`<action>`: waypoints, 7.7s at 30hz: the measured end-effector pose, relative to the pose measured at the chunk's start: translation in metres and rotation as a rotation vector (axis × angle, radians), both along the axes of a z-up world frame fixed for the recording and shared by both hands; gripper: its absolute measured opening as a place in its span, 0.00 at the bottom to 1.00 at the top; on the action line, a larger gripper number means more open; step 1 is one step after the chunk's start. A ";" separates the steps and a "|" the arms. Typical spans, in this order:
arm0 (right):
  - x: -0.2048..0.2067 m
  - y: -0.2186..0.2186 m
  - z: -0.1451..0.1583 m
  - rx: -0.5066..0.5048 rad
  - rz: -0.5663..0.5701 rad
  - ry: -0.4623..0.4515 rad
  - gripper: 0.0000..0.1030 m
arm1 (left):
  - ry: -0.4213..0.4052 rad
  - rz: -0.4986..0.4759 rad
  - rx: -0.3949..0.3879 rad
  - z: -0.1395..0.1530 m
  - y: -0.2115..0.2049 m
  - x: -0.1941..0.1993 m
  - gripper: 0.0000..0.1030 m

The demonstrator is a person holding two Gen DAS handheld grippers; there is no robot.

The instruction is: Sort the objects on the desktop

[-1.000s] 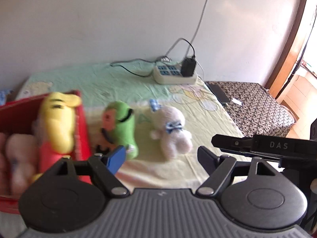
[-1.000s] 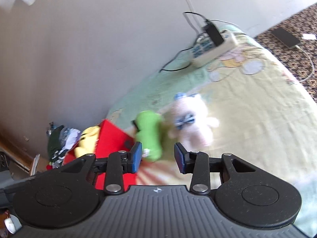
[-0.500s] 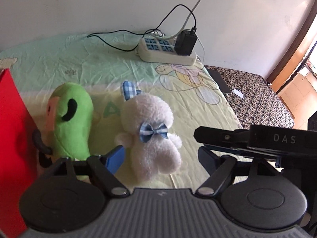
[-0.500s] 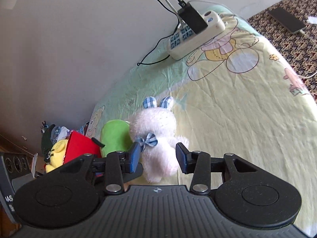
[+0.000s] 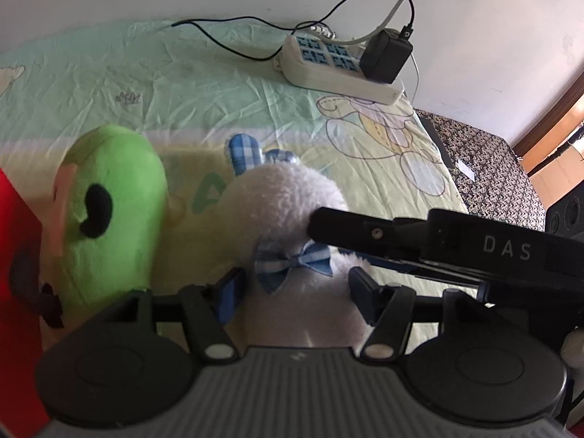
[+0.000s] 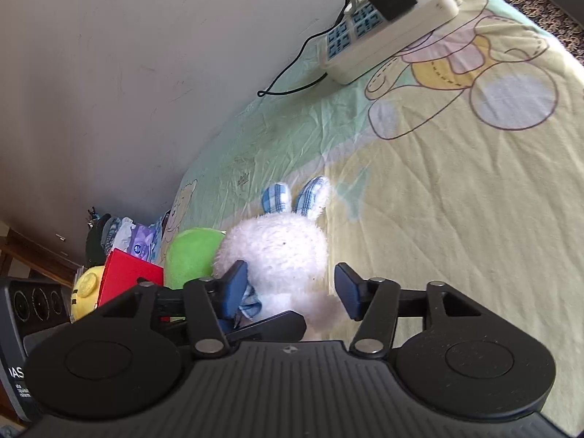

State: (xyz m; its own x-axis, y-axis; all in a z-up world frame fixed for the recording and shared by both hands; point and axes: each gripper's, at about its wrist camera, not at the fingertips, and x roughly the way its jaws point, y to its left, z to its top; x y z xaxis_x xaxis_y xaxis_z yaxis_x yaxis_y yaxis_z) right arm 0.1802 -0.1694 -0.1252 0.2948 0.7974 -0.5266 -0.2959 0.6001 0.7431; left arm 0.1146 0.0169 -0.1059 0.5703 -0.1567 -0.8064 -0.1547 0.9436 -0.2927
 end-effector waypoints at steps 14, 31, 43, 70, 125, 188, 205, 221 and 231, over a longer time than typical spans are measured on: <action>-0.020 -0.010 0.002 0.094 0.035 0.057 0.45 | 0.004 -0.062 0.034 0.012 -0.019 -0.018 0.60; -0.155 -0.060 0.031 0.080 -0.020 0.030 0.45 | -0.029 -0.237 0.093 0.044 -0.080 -0.141 0.61; -0.217 -0.002 0.084 0.083 0.005 -0.109 0.45 | -0.159 -0.262 0.095 0.093 -0.017 -0.218 0.60; -0.218 0.278 0.126 0.072 0.170 -0.299 0.45 | -0.265 -0.040 0.234 0.119 0.254 -0.270 0.61; -0.206 0.331 0.106 -0.323 0.243 -0.306 0.54 | -0.102 -0.068 0.178 0.071 0.282 -0.242 0.68; -0.228 0.272 0.109 -0.268 0.005 -0.332 0.26 | 0.006 0.106 0.369 0.084 0.250 -0.245 0.90; -0.242 0.267 0.106 -0.296 -0.009 -0.355 0.26 | 0.041 0.166 0.393 0.082 0.248 -0.248 0.95; -0.244 0.267 0.101 -0.315 -0.019 -0.367 0.25 | 0.032 0.206 0.375 0.075 0.251 -0.248 0.97; -0.246 0.267 0.100 -0.331 -0.025 -0.384 0.25 | 0.037 0.239 0.353 0.074 0.254 -0.248 1.00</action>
State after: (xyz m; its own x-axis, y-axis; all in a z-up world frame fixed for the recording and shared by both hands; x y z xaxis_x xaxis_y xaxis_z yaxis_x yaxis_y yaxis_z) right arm -0.0657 0.0979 -0.0251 0.5335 0.5963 -0.5998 -0.4931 0.7955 0.3523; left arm -0.1338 0.2709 -0.0321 0.5265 0.2653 -0.8077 -0.3854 0.9213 0.0513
